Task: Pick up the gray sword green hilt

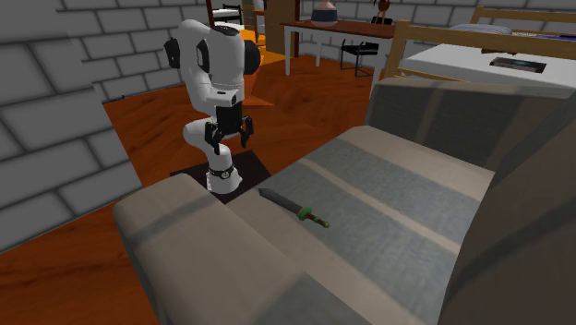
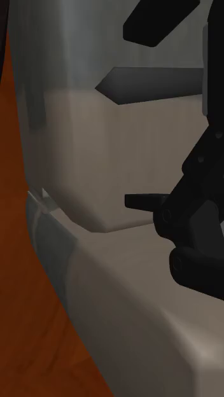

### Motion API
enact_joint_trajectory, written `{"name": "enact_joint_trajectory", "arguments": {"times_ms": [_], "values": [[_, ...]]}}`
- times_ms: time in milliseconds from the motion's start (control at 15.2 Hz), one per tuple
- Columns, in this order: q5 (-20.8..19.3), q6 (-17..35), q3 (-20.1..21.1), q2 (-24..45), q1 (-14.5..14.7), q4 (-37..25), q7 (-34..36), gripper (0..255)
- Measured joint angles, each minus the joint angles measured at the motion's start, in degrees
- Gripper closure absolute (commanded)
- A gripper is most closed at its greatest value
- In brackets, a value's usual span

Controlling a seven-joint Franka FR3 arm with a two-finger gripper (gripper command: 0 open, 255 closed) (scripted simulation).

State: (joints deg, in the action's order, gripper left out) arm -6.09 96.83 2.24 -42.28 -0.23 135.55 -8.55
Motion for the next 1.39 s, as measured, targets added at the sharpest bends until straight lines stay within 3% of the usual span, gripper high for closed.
{"name": "enact_joint_trajectory", "arguments": {"times_ms": [594,1386], "values": [[4.0,10.1,0.3,11.8,2.5,-1.1,-0.5,0],[10.9,22.6,1.7,33.8,6.5,-10.2,-3.4,0]]}}
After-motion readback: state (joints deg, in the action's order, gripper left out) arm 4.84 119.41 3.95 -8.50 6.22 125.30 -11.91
